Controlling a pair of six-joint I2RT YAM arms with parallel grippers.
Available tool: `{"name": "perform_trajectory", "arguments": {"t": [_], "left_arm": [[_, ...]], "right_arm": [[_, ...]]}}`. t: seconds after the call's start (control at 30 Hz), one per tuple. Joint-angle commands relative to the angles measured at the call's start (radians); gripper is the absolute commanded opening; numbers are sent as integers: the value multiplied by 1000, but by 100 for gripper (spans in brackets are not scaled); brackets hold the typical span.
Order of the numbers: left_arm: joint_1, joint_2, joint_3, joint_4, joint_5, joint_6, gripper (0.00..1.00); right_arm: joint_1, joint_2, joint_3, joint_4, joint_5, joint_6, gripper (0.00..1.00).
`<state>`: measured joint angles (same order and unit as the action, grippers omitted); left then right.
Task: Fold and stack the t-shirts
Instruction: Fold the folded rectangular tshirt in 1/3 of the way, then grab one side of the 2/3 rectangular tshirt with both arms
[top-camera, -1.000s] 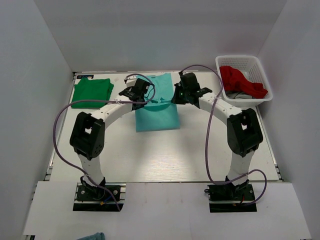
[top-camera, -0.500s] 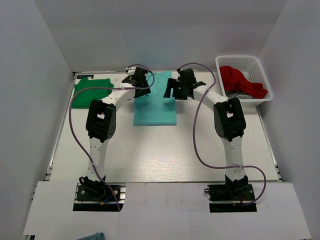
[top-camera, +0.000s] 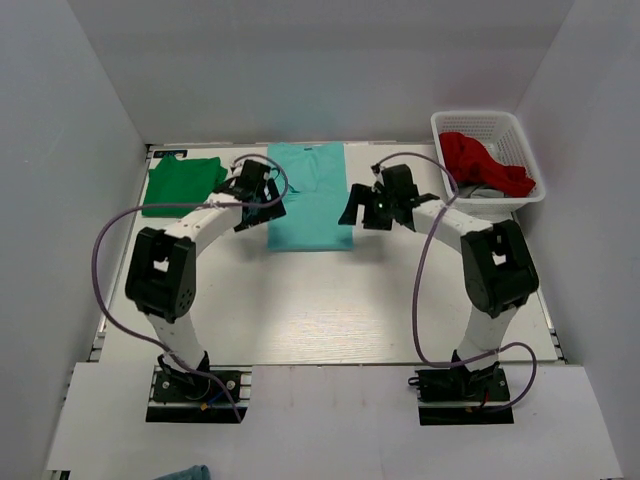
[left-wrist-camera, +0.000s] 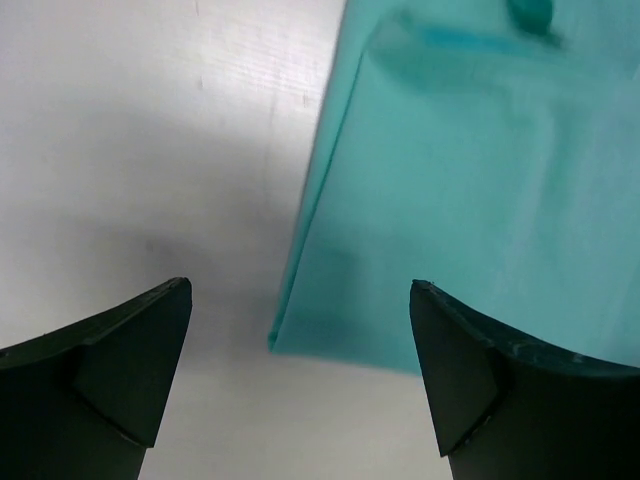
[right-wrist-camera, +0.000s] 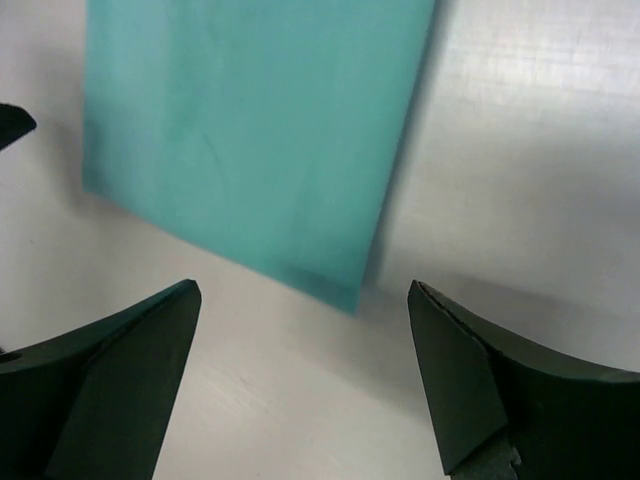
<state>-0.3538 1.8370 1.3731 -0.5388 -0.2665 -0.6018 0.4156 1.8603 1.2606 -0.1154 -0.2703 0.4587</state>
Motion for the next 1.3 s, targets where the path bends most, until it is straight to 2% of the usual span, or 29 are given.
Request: {"name": "perform_trajectory", "arguments": {"t": [0.0, 0.03, 0.1, 0.23, 0.3, 0.33, 0.37, 0.4, 0.43, 0.47, 0.5, 0.53, 0.57, 0.6, 0.63, 0.67, 0.7, 0.83, 1.0, 1.1, 1.13, 1.27], "left_arm": [[-14, -93, -162, 106, 142, -16, 100], [-14, -102, -193, 128, 186, -16, 100], [-14, -102, -246, 149, 187, -27, 100], [-14, -47, -246, 131, 176, -39, 82], [-14, -24, -246, 120, 162, -39, 77], [-14, -12, -237, 120, 162, -39, 70], [-14, 10, -236, 120, 171, -39, 68], [-14, 21, -236, 108, 171, -39, 66], [-14, 21, -227, 108, 171, -39, 62], [-14, 36, -227, 108, 171, -39, 53], [-14, 51, -227, 108, 180, -39, 50], [-14, 51, -227, 108, 193, -39, 48], [-14, 65, -227, 108, 213, -39, 37], [-14, 65, -227, 108, 223, -29, 32], [-14, 74, -227, 121, 246, -29, 25], [-14, 74, -227, 122, 257, -20, 10], [-14, 74, -227, 131, 271, -19, 0], [-14, 18, -256, 140, 302, -10, 0], [-24, -222, -389, 108, 361, -10, 0], [-33, -338, -463, 74, 464, -10, 0], [-33, -423, -485, 74, 536, -10, 0], [-57, -640, -554, 67, 697, -1, 0]], "right_arm": [[9, -75, -131, 62, -30, 31, 90], [8, -94, -150, 65, -32, 37, 90], [9, -96, -207, 85, -43, 47, 90], [15, -60, -219, 91, -56, 57, 89], [20, -30, -207, 102, -58, 58, 83], [22, -20, -195, 100, -64, 64, 80], [23, 14, -181, 102, -79, 67, 76], [22, 25, -173, 105, -90, 72, 63], [28, 34, -164, 103, -93, 83, 57], [29, 55, -155, 103, -96, 84, 54], [34, 69, -153, 105, -96, 89, 54], [34, 88, -144, 105, -98, 92, 41], [34, 95, -136, 103, -101, 95, 34], [32, 109, -133, 133, -101, 101, 30], [34, 112, -129, 137, -102, 103, 18], [34, 114, -125, 141, -95, 103, 10], [34, 102, -125, 143, -90, 109, 2], [37, 33, -125, 80, -58, 86, 0], [35, -154, -161, -75, -76, 37, 0], [35, -263, -211, -205, -128, 0, 0], [38, -345, -219, -245, -159, -18, 0], [38, -487, -244, -412, -208, -84, 0]]}}
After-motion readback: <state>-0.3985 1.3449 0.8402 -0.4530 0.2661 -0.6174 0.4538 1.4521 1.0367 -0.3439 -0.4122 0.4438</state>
